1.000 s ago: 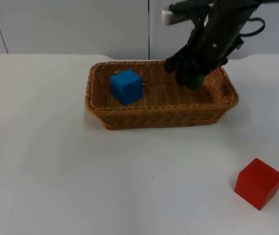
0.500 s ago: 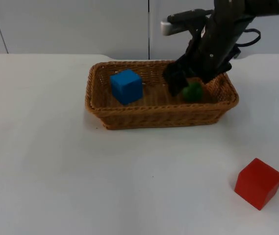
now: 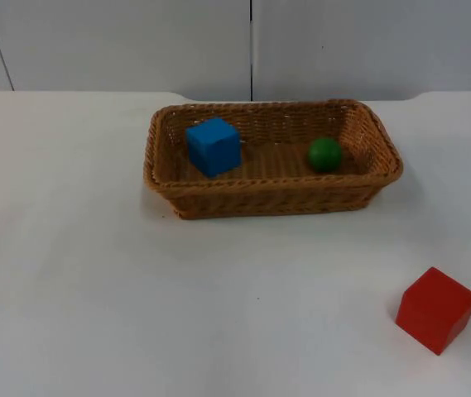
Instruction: Place all geometric objects except the red cube into the basket.
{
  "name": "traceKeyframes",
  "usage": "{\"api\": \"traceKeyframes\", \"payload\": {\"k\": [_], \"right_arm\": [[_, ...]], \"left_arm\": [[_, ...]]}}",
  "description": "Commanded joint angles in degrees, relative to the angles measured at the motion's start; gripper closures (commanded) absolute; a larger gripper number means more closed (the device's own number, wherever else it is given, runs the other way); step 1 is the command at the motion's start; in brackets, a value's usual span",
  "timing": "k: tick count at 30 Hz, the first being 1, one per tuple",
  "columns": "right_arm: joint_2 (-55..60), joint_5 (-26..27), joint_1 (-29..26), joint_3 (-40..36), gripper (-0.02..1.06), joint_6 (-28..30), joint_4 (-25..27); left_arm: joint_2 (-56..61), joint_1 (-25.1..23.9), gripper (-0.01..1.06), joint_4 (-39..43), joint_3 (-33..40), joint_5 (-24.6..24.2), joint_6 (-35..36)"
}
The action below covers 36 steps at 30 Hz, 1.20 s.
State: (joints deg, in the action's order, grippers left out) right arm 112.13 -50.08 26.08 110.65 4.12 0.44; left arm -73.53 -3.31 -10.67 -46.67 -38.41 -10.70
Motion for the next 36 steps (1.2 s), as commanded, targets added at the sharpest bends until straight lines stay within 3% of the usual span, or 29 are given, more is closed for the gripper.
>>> {"api": "traceKeyframes", "payload": {"k": [1,10,14,24,28,36], "right_arm": [[-6.8,0.39,-0.15,-3.27,0.27,-0.24,0.21],[-17.78,1.39,-0.15,-12.24,0.27,-0.24,0.21],[-25.43,2.0,-0.15,-18.65,0.27,-0.24,0.81],[-49.06,9.04,-0.15,-43.93,0.27,-0.24,1.57],[-57.36,9.43,-0.15,-51.2,0.27,-0.24,1.47],[-76.52,8.76,-0.15,-65.1,0.27,-0.24,1.47]], "left_arm": [[0.56,-0.2,0.0,-0.61,0.31,0.18,0.11],[4.86,-0.1,0.0,-1.76,0.04,-0.76,-2.2],[12.88,-0.1,0.0,-1.76,0.04,-0.76,-2.56],[34.04,-0.1,0.0,-2.73,0.14,-9.07,-2.43],[40.29,-0.1,0.0,-2.73,0.28,-12.04,-2.43],[55.31,-0.1,0.0,-4.51,8.47,-12.33,-2.33]]}}
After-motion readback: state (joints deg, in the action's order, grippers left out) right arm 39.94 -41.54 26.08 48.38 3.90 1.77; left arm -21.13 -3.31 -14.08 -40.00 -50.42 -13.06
